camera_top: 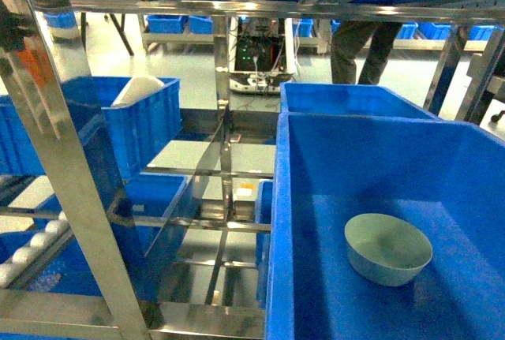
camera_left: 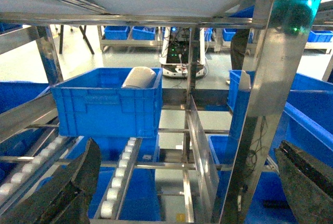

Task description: Place green bowl on second shelf with right arm

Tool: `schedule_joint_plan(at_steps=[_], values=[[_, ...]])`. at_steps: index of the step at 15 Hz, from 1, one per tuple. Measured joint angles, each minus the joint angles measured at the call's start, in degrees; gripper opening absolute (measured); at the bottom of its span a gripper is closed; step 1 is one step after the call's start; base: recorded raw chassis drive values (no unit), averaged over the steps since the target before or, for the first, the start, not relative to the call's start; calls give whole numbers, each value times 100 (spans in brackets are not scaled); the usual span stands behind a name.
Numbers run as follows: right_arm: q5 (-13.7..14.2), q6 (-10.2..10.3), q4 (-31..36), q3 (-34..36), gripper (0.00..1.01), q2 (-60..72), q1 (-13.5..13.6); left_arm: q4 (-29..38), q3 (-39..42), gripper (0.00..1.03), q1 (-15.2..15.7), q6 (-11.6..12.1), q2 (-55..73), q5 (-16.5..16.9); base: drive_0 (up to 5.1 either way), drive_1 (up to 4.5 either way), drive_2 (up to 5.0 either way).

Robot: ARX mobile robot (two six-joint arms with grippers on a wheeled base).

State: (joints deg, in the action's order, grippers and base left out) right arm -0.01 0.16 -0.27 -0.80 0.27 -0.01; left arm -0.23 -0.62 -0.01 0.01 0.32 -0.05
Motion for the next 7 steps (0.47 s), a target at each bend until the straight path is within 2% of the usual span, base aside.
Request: schedule_joint_plan(at_steps=[7], values=[[0,0,0,0,98,0,0,0,0,98,0,0,0,0,0,0,0]])
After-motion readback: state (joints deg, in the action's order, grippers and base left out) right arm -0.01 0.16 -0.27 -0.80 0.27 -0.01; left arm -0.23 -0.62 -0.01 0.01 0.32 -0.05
